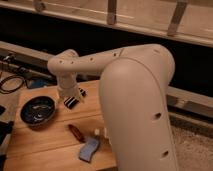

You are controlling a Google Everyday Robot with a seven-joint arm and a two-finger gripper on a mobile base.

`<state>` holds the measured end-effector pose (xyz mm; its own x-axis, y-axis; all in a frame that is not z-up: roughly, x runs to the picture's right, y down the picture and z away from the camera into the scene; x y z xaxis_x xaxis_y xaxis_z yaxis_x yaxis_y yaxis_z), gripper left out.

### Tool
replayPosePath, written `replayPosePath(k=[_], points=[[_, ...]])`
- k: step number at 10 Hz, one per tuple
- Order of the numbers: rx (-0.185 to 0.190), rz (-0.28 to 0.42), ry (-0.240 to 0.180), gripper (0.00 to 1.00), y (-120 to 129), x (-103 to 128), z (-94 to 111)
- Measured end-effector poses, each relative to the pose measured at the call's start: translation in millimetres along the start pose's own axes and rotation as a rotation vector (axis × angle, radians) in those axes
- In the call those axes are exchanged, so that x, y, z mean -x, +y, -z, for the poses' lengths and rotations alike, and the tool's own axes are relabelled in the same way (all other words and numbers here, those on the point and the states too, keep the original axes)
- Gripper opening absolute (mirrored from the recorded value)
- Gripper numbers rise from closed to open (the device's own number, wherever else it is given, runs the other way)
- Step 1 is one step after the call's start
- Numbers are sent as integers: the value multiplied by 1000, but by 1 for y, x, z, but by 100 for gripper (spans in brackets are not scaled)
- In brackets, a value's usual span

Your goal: Place the pepper on the white sponge

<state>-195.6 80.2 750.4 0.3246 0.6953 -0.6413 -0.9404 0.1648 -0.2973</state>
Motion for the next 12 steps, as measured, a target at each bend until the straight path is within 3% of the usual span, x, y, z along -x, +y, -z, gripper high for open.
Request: replayPosePath(k=[2,4,8,10,12], points=[[-11,17,8,80,6,1,-4],[-14,16,10,80,-4,-3,-5],[-5,43,57,80,-13,-16,-30],[13,42,84,80,-17,-24,-45],[55,34,131,80,-18,-46,-64]])
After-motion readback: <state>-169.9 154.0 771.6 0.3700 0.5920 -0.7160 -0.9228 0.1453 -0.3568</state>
